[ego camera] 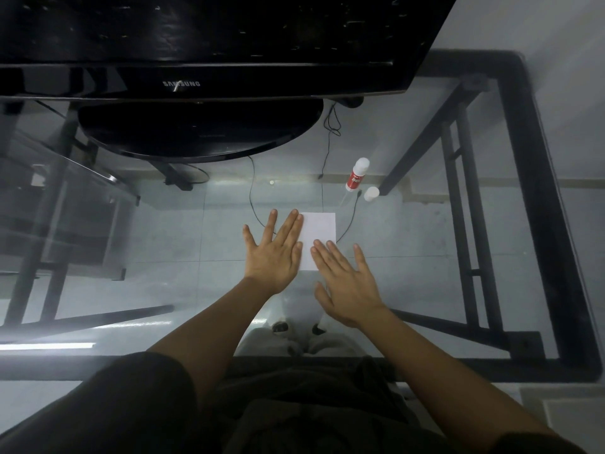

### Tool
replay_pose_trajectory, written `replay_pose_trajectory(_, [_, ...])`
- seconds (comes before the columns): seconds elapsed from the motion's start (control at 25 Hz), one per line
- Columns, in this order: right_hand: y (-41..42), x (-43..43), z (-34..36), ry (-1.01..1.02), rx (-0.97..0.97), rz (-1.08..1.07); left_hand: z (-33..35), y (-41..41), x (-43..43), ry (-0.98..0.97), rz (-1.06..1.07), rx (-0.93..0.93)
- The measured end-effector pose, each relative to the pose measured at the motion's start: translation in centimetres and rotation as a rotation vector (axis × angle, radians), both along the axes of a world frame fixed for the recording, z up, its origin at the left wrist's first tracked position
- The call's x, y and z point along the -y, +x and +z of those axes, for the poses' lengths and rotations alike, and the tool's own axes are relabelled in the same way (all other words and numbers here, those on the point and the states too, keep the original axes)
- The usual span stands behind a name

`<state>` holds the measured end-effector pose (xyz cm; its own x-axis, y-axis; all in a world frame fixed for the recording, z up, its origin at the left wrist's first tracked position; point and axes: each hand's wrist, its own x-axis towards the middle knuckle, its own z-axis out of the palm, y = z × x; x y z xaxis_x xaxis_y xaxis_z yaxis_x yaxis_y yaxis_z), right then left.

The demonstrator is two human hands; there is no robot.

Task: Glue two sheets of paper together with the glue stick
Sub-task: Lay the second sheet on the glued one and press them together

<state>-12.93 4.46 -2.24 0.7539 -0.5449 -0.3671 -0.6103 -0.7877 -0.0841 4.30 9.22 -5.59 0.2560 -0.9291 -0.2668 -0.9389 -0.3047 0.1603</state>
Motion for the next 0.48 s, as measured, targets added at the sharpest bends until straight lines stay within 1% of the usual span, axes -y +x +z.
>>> replay_pose_trajectory(0.12, [-2.4, 0.7, 0.3, -0.021, 0.0, -0.011, 0.1, -0.1, -0.1, 0.001, 0.012, -0.014])
replay_pose_trajectory(0.36, [2.7, 1.3, -0.2, -0.011, 0.063, -0.088, 0.5, -0.1, 0.0, 0.013, -0.001, -0.01])
replay_pose_trajectory(0.48, [0.9, 2.9, -0.7, -0.043, 0.028, -0.106, 0.7, -0.1, 0.0, 0.011, -0.001, -0.015])
